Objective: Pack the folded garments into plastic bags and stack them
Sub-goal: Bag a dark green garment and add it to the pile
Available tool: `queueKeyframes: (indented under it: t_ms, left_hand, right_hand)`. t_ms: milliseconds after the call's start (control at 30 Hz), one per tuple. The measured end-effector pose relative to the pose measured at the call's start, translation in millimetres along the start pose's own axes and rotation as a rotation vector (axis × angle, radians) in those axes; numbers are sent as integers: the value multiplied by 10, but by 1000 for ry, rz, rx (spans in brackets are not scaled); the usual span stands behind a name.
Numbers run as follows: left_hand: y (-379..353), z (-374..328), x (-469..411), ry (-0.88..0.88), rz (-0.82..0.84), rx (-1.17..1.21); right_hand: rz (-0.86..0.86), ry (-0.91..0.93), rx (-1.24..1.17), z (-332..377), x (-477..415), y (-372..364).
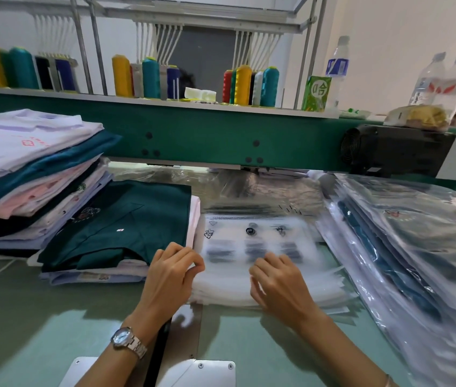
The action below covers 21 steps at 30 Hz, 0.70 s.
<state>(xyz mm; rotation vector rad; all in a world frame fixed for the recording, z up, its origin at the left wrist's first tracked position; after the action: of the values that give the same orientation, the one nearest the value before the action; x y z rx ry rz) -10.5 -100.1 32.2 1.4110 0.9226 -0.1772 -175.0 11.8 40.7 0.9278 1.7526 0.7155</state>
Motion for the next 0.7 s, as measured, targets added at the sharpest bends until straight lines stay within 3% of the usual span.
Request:
queueKeyframes:
  t_ms: [300,700]
  left_hand:
    - [28,113,25,83,-76,-152]
    - [27,256,94,245,-86,-215]
  right_hand:
    - [114,-124,189,-624,422,29]
    - [253,-485,250,-1057,809,102]
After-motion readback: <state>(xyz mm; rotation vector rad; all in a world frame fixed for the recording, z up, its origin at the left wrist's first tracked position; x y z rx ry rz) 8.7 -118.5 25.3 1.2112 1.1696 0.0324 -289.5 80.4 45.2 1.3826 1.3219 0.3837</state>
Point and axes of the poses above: each hand's wrist, its own x-axis away from the middle knuckle, its own y-axis out of the back of the hand, z = x × y, the point moved 6 cm from there along -x, towards the middle knuckle, and after that the axes turned 14 degrees about z, right-handed, at the moved point
